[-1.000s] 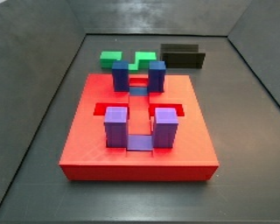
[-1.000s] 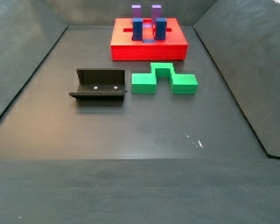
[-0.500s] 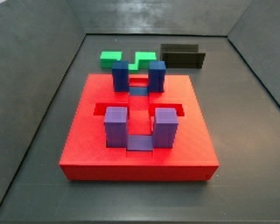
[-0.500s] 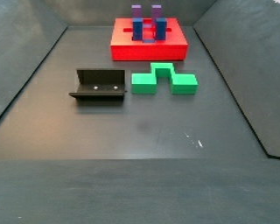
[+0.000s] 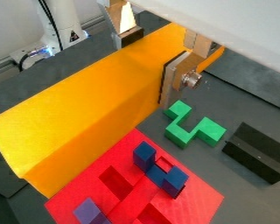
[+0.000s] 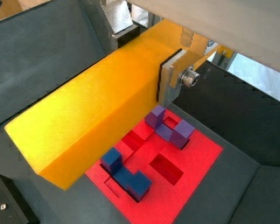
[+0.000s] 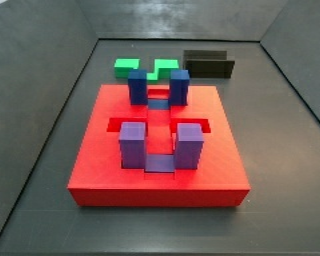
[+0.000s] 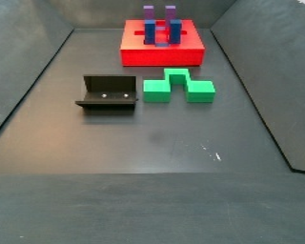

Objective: Pick up the yellow object. Move up. Move to above the board. Insert the yellow object.
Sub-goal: Insert the yellow object.

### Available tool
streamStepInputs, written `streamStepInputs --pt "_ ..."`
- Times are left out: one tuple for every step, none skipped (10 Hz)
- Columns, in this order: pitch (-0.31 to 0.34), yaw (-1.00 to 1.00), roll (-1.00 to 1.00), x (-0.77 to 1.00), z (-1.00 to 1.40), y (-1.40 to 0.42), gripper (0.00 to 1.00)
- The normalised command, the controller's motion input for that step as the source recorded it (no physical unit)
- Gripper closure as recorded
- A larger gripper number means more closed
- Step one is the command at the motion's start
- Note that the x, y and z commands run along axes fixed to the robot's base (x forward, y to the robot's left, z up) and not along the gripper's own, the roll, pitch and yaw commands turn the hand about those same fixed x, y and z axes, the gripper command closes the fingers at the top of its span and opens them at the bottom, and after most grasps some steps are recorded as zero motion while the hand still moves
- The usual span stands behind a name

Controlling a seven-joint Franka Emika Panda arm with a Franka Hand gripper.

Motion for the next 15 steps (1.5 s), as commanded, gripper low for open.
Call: streamStepInputs --pt "0.000 0.00 0.00 0.22 -0.05 0.00 1.00" --pt "-0.036 0.00 0.00 0.45 -0.17 0.00 1.00" --pt "0.000 0.00 0.00 0.61 -0.19 0.00 1.00" --pt "0.000 -0.03 0.00 0.77 -0.11 0.00 1.00" --pt "0.000 -0.01 0.00 0.75 -0.15 0.00 1.00" --pt "-0.089 0.00 0.00 0.57 -0.25 0.00 1.00" --pt "-0.143 0.00 0.07 0.11 -0.35 -0.07 1.00" --pt "-0.004 0.00 0.15 0.00 -0.57 -0.22 1.00" --pt "0.000 0.00 0.20 0.12 -0.74 -0.20 1.00" --pt "0.000 0.06 0.19 0.15 -0.80 -0.19 1.00" --pt "0.000 0.11 0.22 0.11 -0.81 -0.16 1.00" --pt "-0.003 0.15 0.19 0.05 -0.82 -0.08 1.00" --pt "-0.020 0.15 0.13 0.00 -0.82 -0.05 1.00" --pt "-0.027 0.12 0.08 0.00 -0.81 -0.07 1.00" --pt "-0.033 0.11 0.06 0.00 -0.86 -0.07 1.00"
